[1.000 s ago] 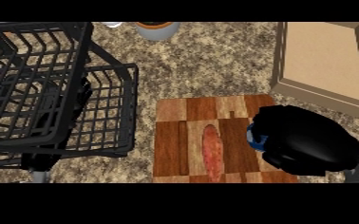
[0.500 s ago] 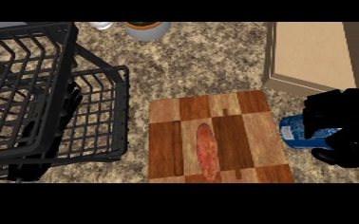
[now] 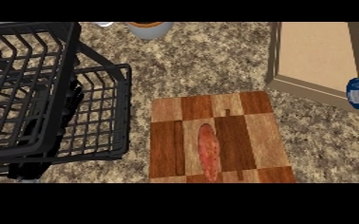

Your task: Pick the can from the cutting board and place it in the cardboard box

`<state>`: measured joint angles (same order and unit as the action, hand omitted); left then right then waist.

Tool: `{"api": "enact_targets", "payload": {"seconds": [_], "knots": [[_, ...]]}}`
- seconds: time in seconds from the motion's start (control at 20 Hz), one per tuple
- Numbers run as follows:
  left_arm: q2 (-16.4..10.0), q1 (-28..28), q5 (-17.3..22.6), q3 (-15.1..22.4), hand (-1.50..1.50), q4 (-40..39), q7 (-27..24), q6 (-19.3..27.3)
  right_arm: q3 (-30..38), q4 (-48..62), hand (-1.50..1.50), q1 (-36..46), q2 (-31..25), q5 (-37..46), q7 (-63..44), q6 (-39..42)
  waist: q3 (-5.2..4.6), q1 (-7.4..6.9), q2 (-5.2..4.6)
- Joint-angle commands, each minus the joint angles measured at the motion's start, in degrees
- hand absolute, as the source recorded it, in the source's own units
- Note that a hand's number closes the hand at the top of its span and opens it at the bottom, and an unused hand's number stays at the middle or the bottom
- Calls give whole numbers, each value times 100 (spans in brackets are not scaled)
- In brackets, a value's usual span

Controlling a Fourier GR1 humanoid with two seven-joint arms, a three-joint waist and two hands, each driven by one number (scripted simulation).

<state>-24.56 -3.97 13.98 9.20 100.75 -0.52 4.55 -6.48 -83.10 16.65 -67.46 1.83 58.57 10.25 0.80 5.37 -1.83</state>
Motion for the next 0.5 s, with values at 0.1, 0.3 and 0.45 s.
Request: {"api": "enact_targets", "payload": {"seconds": [0.1, 0.3, 0.45], "knots": [[-24, 381, -307, 455, 0, -123, 117, -172, 568, 1140, 150, 122, -585, -787, 1317, 1012, -7, -189, -29], [85, 749, -421, 626, 0, -143, 190, -119, 521, 1569, 150, 153, -744, -998, 1449, 1230, -8, -415, -44], [15, 910, -394, 625, 0, -332, 287, -227, 524, 1755, 150, 231, -997, -1261, 1437, 1588, -27, -484, -24]]}}
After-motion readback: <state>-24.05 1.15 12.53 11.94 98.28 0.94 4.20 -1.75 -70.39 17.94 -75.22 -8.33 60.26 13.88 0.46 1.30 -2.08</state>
